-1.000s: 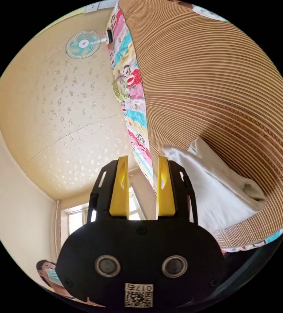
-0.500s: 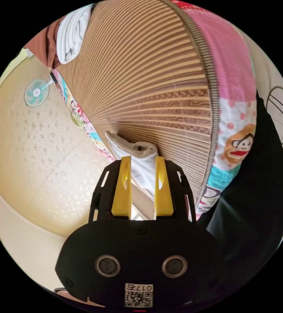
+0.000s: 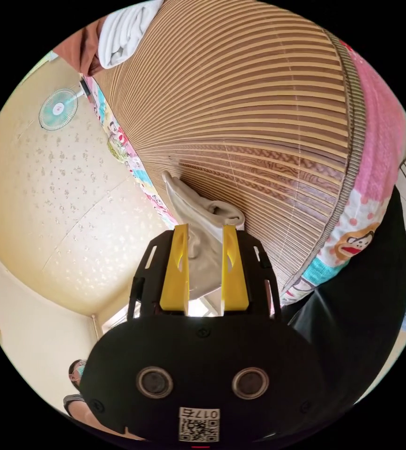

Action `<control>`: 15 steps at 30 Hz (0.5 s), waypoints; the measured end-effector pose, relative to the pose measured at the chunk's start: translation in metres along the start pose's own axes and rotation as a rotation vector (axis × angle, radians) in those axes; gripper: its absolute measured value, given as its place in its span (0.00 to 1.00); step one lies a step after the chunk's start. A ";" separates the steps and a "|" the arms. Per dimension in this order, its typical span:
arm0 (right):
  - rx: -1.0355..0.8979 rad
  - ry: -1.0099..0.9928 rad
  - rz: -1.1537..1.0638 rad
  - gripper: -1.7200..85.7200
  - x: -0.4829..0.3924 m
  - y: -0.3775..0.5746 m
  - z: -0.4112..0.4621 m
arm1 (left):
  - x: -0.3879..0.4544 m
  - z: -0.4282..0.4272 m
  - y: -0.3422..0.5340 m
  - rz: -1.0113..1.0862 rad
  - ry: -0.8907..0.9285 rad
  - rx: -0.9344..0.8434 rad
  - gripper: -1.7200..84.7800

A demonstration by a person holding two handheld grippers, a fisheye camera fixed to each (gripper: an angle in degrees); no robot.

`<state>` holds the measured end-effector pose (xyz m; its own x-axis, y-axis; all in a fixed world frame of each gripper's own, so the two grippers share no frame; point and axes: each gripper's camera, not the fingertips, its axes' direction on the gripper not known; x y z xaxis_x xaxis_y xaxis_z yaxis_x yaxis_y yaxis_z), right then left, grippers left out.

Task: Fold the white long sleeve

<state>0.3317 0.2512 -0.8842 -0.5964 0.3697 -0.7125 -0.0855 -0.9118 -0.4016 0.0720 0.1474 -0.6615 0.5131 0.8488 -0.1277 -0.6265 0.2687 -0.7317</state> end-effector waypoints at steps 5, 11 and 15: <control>0.008 -0.063 0.007 0.16 0.009 -0.013 -0.020 | 0.059 0.090 -0.046 0.088 0.227 -0.102 0.13; -0.048 0.080 -0.068 0.20 0.001 -0.054 -0.071 | 0.010 0.109 -0.011 -0.143 0.318 -0.030 0.15; -0.186 0.288 -0.188 0.21 -0.020 -0.082 -0.070 | -0.084 0.100 0.027 -0.518 0.276 0.074 0.21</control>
<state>0.4064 0.3308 -0.8773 -0.3330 0.5867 -0.7382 -0.0102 -0.7851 -0.6193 -0.0463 0.1288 -0.6038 0.8906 0.4512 0.0574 -0.2875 0.6563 -0.6976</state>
